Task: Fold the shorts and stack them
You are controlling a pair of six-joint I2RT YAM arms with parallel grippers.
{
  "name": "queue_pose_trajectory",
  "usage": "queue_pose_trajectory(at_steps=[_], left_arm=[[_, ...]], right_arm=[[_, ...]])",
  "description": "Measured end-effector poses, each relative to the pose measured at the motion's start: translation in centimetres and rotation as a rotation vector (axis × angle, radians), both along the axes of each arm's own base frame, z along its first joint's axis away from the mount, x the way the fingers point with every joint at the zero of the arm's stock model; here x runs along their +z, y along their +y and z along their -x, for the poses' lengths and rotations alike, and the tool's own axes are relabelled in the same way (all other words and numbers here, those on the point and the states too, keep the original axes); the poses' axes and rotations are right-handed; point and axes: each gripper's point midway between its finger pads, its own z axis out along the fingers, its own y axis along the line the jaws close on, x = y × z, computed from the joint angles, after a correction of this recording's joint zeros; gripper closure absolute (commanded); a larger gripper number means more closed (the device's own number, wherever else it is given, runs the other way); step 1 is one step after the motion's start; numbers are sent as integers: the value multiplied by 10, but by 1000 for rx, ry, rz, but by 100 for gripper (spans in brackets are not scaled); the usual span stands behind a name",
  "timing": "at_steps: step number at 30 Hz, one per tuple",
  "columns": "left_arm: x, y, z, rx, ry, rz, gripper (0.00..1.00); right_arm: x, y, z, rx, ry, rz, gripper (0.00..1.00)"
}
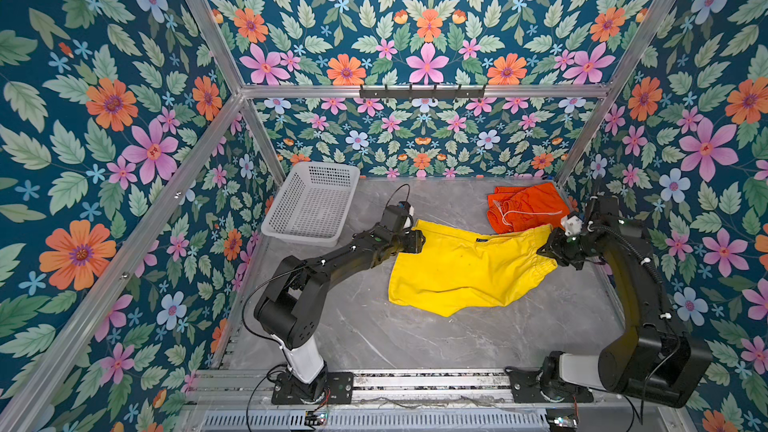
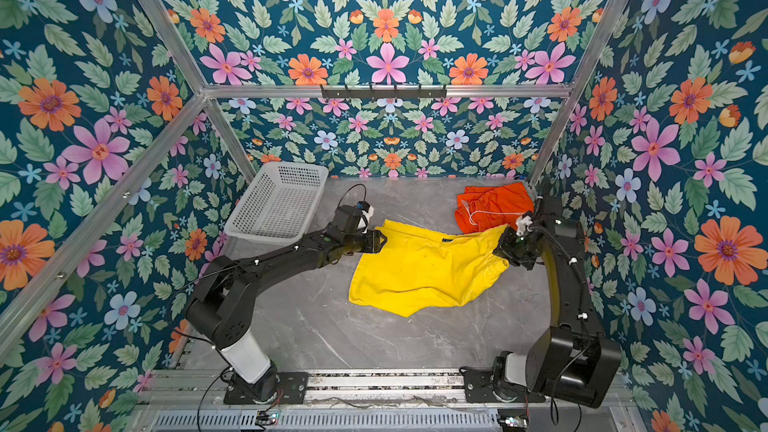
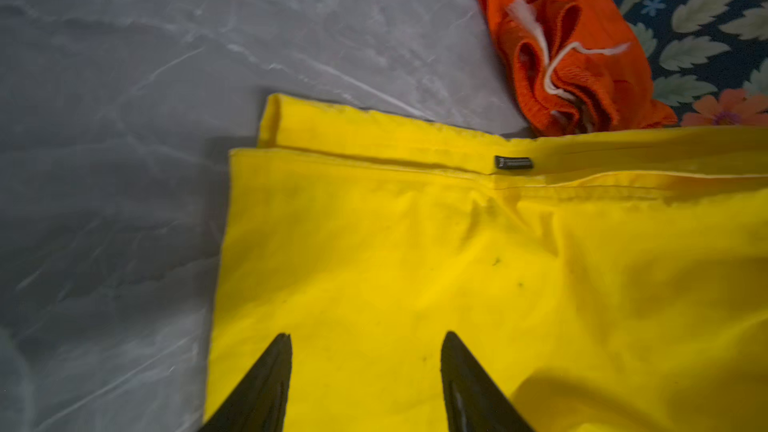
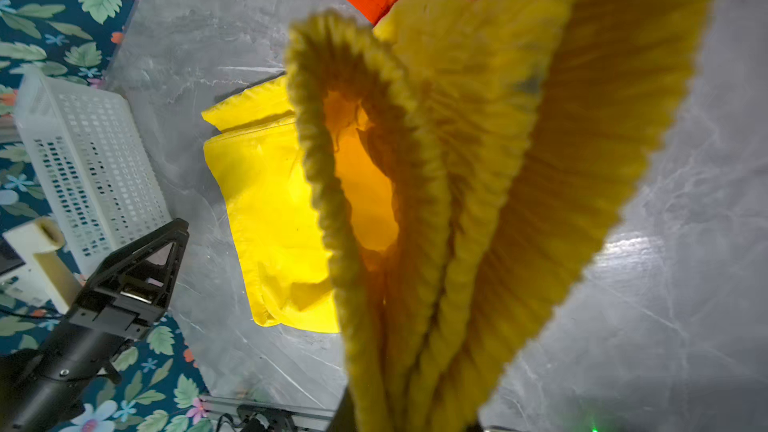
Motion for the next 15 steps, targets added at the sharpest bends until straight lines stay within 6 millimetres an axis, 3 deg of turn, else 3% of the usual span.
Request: queue_pose_trajectory(at_steps=[5, 15], left_arm=[[-25, 31, 1, 85, 81, -21, 41], [-70, 37, 18, 108, 207, 14, 55]], right_arm=[[22, 22, -18, 117, -20, 122, 91], [42, 69, -40, 285, -38, 314, 92]])
